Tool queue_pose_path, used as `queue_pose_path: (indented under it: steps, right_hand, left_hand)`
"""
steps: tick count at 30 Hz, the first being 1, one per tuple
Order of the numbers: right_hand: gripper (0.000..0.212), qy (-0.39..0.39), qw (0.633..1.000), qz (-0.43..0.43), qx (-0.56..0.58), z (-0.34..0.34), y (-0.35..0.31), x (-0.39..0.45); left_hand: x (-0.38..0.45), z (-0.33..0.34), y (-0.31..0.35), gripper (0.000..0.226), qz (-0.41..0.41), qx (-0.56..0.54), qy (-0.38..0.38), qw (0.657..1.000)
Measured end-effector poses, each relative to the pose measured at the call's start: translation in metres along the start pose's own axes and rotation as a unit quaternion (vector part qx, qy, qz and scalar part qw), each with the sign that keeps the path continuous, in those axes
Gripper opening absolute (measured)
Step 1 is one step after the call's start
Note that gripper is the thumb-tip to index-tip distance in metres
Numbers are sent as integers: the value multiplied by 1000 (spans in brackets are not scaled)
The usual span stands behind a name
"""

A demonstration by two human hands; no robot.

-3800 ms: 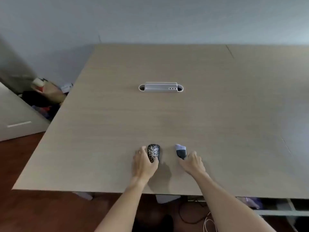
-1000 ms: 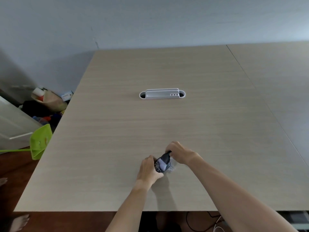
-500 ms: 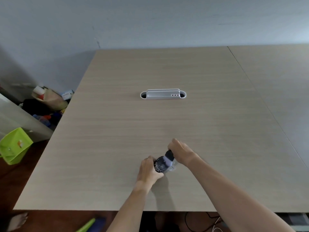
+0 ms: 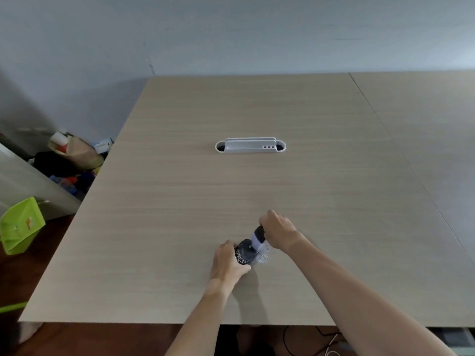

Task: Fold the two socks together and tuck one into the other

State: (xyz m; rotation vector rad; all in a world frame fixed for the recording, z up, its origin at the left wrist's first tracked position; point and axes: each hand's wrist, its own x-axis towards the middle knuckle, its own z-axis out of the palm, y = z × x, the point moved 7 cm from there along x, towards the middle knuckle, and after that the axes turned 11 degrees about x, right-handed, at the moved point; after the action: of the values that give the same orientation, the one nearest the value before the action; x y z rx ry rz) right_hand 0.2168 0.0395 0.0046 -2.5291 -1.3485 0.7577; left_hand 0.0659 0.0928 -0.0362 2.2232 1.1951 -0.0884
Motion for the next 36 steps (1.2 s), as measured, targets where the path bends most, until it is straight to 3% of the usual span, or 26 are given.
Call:
queue_pose_path:
  steps: [3, 6, 9, 11, 16, 19, 22, 24, 27, 29, 32, 33, 36]
  right_hand:
    - [25, -43, 995, -19, 91, 7, -7, 11]
    - [23, -91, 994, -27, 48, 21, -12, 2]
    - [26, -18, 997, -11, -72, 11, 0, -3]
    - [26, 8, 996, 5, -88, 3, 7, -1]
    - [20, -47, 994, -18, 94, 9, 3, 1]
    - [19, -58, 997, -9, 46, 22, 11, -7]
    - [22, 4, 999, 27, -23, 17, 26, -11]
    - [19, 18, 998, 31, 52, 14, 28, -9]
    - [20, -24, 990, 0, 141, 22, 19, -8]
    - [20, -48, 994, -2, 97, 28, 19, -11]
    - [25, -1, 999, 20, -48, 19, 25, -13]
    - [25, 11, 998, 27, -49, 16, 26, -11]
    - [19, 15, 996, 9, 89, 13, 16, -7]
  left_hand:
    - [0, 0, -1, 50, 1, 1, 3, 1000]
    - [1, 1, -3, 47, 5, -5, -2, 1000]
    - [2, 1, -3, 50, 8, -5, -9, 1000]
    - [3, 1, -4, 50, 12, -5, -14, 1000]
    - [10, -1, -10, 52, 23, 12, -24, 999]
    - [14, -1, -12, 52, 42, 20, -38, 998]
    - [17, -1, -14, 56, 56, 32, -53, 997]
    - [19, 2, -17, 57, 61, 41, -63, 995]
    - [22, 5, -19, 57, 66, 51, -71, 994]
    - [23, 4, -17, 56, 74, 59, -69, 993]
    - [24, 6, -17, 58, 82, 67, -66, 992]
    - [25, 7, -19, 59, 81, 66, -67, 992]
    - [25, 10, -21, 59, 79, 63, -72, 992]
